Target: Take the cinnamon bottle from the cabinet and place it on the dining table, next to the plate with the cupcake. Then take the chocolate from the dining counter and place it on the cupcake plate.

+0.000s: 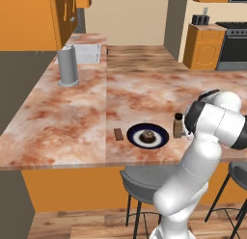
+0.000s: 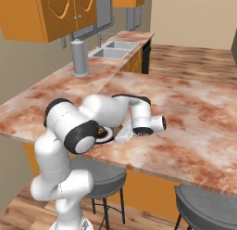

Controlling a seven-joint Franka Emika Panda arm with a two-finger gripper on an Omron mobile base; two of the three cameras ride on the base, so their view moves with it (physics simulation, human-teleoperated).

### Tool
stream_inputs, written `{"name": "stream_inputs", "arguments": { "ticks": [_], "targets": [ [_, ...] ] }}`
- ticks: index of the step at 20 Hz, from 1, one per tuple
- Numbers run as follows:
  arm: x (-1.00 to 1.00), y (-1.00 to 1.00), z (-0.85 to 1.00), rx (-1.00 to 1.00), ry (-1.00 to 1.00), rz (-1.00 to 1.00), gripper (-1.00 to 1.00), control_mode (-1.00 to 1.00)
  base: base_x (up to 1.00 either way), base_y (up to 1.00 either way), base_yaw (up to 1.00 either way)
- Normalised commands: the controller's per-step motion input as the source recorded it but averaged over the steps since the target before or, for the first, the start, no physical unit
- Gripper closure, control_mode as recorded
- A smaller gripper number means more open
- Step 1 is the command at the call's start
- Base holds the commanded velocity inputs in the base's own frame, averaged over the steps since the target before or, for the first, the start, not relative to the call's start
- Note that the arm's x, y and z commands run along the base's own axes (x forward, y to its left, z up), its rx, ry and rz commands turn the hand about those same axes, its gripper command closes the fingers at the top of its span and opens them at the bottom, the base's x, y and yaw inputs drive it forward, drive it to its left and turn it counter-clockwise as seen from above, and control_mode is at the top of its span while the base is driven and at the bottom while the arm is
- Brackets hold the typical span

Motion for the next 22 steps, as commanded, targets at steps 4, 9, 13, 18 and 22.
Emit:
{"name": "stream_inputs", "arguments": {
  "ticks": [4, 9, 13, 18, 22],
  "targets": [
    [0.15, -0.26, -0.25, 0.05, 0.09, 0.03, 1.00, -1.00, 0.00, 0.00, 0.00],
    [0.12, -0.26, -0.19, 0.08, 0.05, 0.03, 1.00, -1.00, 0.00, 0.00, 0.00],
    [0.23, -0.12, -0.16, 0.04, 0.00, 0.01, 1.00, -1.00, 0.00, 0.00, 0.00],
    [0.37, 0.00, -0.13, 0.00, 0.00, 0.00, 1.00, -1.00, 0.00, 0.00, 0.00],
    [0.40, 0.07, -0.15, 0.00, 0.00, 0.00, 1.00, -1.00, 0.00, 0.00, 0.00]
  ]
}}
